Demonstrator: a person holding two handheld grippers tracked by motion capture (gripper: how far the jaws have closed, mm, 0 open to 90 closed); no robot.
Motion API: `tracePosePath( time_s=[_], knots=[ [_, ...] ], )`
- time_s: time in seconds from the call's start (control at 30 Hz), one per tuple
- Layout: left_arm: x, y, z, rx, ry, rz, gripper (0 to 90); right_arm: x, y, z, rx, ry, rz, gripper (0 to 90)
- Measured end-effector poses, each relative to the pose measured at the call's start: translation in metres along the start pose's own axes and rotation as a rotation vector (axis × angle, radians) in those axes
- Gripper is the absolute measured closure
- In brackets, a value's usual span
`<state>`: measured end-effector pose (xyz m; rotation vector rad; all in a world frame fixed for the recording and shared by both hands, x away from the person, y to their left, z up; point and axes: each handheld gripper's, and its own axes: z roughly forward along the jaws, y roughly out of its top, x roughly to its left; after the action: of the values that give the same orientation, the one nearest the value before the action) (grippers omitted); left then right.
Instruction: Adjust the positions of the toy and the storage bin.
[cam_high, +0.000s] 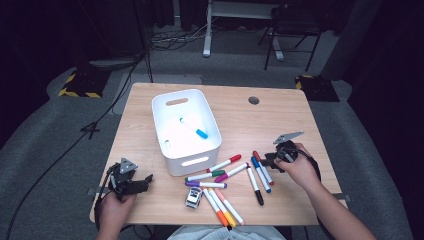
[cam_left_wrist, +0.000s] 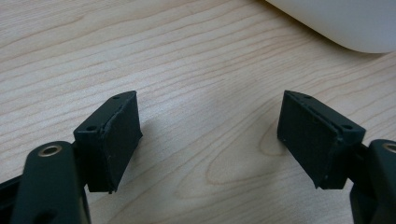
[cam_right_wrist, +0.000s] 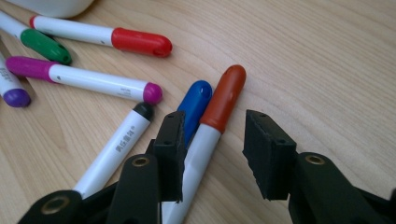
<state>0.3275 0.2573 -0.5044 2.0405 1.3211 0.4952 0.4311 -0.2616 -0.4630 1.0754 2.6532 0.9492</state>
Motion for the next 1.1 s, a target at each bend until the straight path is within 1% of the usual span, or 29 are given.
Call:
tracePosePath(
  time_s=[0.07,0.1,0.13,0.17,0.23,0.3,0.33,0.43,0.5,0.57,0.6,0.73,0.8,0.83,1.0,1.03,1.07,1.1],
  knots=[
    [0.000,0.000,0.000,0.000,0.000,0.000,22.0,0.000,-0.001,0.001,0.003,0.000,0.000,59.5],
    [0.000,0.000,0.000,0.000,0.000,0.000,22.0,0.001,-0.003,0.004,0.011,0.001,0.012,59.7],
    [0.000,0.000,0.000,0.000,0.000,0.000,21.9,0.000,-0.004,0.005,0.021,-0.006,-0.006,59.9],
    [0.000,0.000,0.000,0.000,0.000,0.000,22.0,0.001,-0.004,0.005,0.023,-0.002,0.009,60.1],
    [0.000,0.000,0.000,0.000,0.000,0.000,22.0,-0.001,-0.005,0.007,0.025,-0.016,-0.010,60.8],
    [0.000,0.000,0.000,0.000,0.000,0.000,22.0,-0.001,-0.005,0.007,0.034,-0.023,-0.006,61.4],
    [0.000,0.000,0.000,0.000,0.000,0.000,22.0,-0.003,-0.006,0.008,0.036,-0.031,0.002,64.1],
    [0.000,0.000,0.000,0.000,0.000,0.000,22.0,-0.005,-0.007,0.009,0.046,-0.036,0.024,67.4],
    [0.000,0.000,0.000,0.000,0.000,0.000,22.0,-0.008,-0.008,0.010,0.054,-0.042,0.024,72.9],
    [0.000,0.000,0.000,0.000,0.000,0.000,22.0,-0.009,-0.009,0.010,0.051,-0.051,0.019,74.4],
    [0.000,0.000,0.000,0.000,0.000,0.000,22.0,-0.008,-0.009,0.010,0.060,-0.078,0.016,76.0],
    [0.000,0.000,0.000,0.000,0.000,0.000,22.0,-0.007,-0.009,0.010,0.054,-0.095,0.032,76.4],
    [0.000,0.000,0.000,0.000,0.000,0.000,22.0,-0.008,-0.009,0.010,0.053,-0.112,0.022,76.8],
    [0.000,0.000,0.000,0.000,0.000,0.000,22.0,-0.007,-0.009,0.010,0.055,-0.117,0.027,77.0],
    [0.000,0.000,0.000,0.000,0.000,0.000,22.0,-0.008,-0.008,0.009,0.057,-0.118,0.028,77.2],
    [0.000,0.000,0.000,0.000,0.000,0.000,22.0,-0.008,-0.009,0.009,0.053,-0.128,0.025,77.2],
    [0.000,0.000,0.000,0.000,0.000,0.000,22.0,-0.008,-0.009,0.009,0.050,-0.126,0.035,77.2],
    [0.000,0.000,0.000,0.000,0.000,0.000,22.0,-0.009,-0.009,0.009,0.056,-0.135,0.026,77.2]
  ],
)
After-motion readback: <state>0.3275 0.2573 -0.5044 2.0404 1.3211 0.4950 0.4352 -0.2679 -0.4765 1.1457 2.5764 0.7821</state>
